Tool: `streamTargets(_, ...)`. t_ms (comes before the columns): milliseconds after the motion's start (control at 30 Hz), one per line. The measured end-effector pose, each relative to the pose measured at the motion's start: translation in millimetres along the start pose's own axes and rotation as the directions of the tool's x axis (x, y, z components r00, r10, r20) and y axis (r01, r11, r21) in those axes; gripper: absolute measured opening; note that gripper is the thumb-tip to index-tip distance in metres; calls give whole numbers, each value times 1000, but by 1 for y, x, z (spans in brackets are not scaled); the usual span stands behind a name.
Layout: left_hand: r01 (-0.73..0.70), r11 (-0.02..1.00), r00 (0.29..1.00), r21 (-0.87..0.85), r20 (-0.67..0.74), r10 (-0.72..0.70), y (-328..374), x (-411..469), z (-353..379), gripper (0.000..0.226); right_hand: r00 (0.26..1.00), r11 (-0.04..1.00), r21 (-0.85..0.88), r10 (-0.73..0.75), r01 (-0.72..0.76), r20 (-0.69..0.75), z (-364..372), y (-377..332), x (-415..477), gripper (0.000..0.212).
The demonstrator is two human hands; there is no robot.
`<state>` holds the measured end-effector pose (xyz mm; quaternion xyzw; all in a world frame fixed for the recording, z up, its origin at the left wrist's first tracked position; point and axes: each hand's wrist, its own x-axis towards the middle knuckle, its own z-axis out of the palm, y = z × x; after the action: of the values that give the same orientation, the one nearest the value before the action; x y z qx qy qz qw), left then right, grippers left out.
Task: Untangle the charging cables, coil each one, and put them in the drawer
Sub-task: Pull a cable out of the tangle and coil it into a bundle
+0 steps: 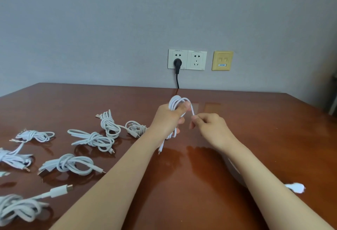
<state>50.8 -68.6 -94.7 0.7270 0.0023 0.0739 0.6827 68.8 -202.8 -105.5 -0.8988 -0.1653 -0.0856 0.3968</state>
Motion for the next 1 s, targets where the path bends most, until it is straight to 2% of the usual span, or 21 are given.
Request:
streamTargets(167,-117,961,973,249,-165,162,-3,3,6,37,996,997,-30,-67,68,58,6,-8,-5,36)
streamTargets(300,-89,962,986,260,-110,121,-5,3,6,33,981,976,-169,-111,138,159,8,-9,-8,31)
streamTargets(433,-107,929,986,355,-81,144,-5,3,8,40,964,941,-259,-165,217,209,4,-12,-11,19)
streamTargets(600,-49,947,983,316,-155,103,0,7,-5,47,952,936,-269,-157,228,262,-7,-16,-12,24)
streamTargets(800,27,967,967,253,-252,39,1,12,-21,45,971,924,-334,-124,188,205,-28,-12,-11,25)
streamTargets(933,65,965,961,256,-276,9,-2,14,-24,48,969,894,-380,-190,238,160,-33,-17,-15,14)
streamTargets(1000,90,954,963,286,-268,-11,-4,13,-25,48,958,863,-418,-243,285,151,-32,-21,-17,15)
